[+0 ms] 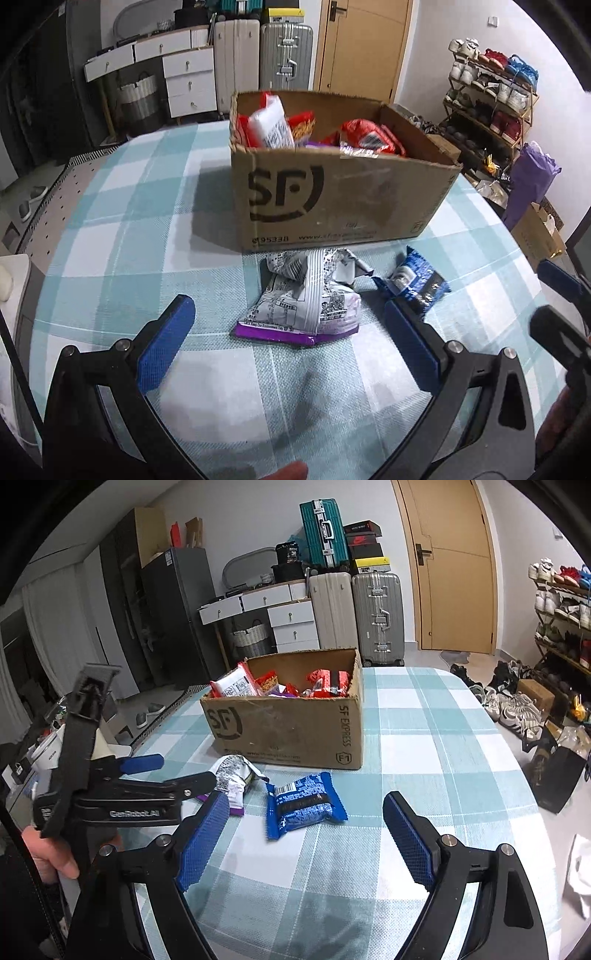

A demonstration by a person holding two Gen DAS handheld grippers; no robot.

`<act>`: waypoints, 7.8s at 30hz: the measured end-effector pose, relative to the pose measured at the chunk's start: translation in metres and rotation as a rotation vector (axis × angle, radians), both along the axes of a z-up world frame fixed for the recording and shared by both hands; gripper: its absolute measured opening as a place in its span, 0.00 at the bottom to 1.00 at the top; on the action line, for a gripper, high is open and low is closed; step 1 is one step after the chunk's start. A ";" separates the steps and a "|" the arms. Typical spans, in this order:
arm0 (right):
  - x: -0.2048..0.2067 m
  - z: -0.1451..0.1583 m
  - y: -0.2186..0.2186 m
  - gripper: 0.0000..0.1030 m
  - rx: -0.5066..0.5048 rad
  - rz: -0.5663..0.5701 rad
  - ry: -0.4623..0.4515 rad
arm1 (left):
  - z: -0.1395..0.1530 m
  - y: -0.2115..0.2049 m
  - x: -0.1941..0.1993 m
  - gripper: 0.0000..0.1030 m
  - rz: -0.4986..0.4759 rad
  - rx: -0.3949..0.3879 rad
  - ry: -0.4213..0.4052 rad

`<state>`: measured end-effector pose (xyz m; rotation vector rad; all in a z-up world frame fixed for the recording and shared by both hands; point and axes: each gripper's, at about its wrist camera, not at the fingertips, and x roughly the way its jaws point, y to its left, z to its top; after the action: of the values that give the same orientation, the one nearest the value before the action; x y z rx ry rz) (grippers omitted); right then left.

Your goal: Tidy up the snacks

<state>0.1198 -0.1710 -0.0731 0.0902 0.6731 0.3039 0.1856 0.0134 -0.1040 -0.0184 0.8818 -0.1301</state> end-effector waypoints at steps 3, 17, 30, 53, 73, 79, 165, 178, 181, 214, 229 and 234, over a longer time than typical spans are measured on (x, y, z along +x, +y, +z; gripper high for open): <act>0.001 -0.003 0.000 0.85 0.003 -0.002 0.007 | -0.013 -0.003 0.012 0.99 0.007 0.010 0.023; 0.004 -0.018 -0.006 0.85 0.018 -0.016 0.040 | -0.057 -0.001 0.060 0.80 -0.010 -0.063 0.080; 0.002 -0.019 -0.010 0.85 0.032 -0.028 0.045 | -0.073 0.028 0.087 0.50 -0.046 -0.164 0.097; -0.007 -0.021 -0.007 0.85 0.035 -0.031 0.059 | -0.040 0.054 0.031 0.49 -0.032 -0.175 0.048; 0.047 -0.063 0.013 0.85 -0.045 0.051 0.158 | -0.041 0.088 -0.011 0.49 0.033 -0.164 0.064; 0.067 -0.069 0.033 0.85 -0.080 0.117 0.146 | -0.041 0.101 -0.026 0.50 0.051 -0.144 0.063; 0.171 0.115 0.045 0.45 -0.046 0.219 -0.063 | 0.128 0.006 0.156 0.50 -0.160 -0.026 -0.065; 0.225 0.056 0.037 0.45 -0.064 0.208 0.017 | 0.071 -0.009 0.215 0.51 -0.188 0.000 0.004; 0.235 0.042 0.036 0.45 -0.065 0.207 0.036 | 0.061 -0.010 0.226 0.51 -0.181 -0.004 0.015; 0.138 0.099 0.011 0.71 -0.053 0.158 -0.120 | 0.118 0.032 0.119 0.80 -0.034 0.021 -0.121; 0.058 0.124 0.009 0.81 -0.069 0.131 -0.231 | 0.147 0.052 0.030 0.87 0.059 0.048 -0.272; 0.035 0.127 0.005 0.83 -0.051 0.120 -0.242 | 0.146 0.058 0.009 0.90 0.066 0.028 -0.285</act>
<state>0.1549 -0.1661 0.0537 -0.0356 0.4458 0.4062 0.1943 0.0712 0.0423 -0.0029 0.5979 -0.0563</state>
